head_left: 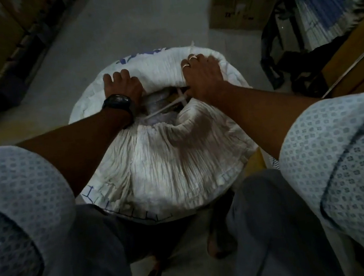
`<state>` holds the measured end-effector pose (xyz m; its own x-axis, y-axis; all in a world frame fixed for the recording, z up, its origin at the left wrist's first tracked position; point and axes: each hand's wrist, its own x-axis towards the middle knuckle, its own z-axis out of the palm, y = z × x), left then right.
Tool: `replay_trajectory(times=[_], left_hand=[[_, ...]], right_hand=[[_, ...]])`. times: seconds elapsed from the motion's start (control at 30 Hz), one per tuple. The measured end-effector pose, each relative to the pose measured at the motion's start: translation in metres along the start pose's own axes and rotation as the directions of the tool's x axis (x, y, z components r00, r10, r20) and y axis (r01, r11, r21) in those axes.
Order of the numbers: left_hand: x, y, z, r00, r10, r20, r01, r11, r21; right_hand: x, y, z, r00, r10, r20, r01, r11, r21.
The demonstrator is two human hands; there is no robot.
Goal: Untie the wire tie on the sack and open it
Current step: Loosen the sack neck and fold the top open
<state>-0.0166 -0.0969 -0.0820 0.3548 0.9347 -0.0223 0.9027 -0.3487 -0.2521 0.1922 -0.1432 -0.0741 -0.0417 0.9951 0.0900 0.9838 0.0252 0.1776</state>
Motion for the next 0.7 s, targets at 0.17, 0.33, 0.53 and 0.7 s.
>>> replay_trajectory(times=[0.17,0.33,0.53,0.7], left_hand=[[0.019,-0.027,-0.013,0.993,-0.094,-0.065,0.076,0.969,-0.235],[0.03,-0.047,-0.024,0.937,-0.303,-0.171,0.179,0.842,-0.509],[0.037,-0.1,0.007,0.8,-0.598,-0.046,0.36,0.54,-0.76],[0.021,-0.11,0.023,0.87,-0.491,-0.036,0.253,0.508,-0.823]], right_hand=[[0.009,-0.002,0.005,0.992,0.099,-0.084,-0.101,0.995,-0.021],[0.038,0.016,-0.018,0.889,0.456,0.039,-0.415,0.769,0.486],[0.044,0.045,-0.005,0.848,0.514,0.13,-0.476,0.631,0.612],[0.04,0.02,0.0,0.941,0.31,0.136,-0.338,0.873,0.352]])
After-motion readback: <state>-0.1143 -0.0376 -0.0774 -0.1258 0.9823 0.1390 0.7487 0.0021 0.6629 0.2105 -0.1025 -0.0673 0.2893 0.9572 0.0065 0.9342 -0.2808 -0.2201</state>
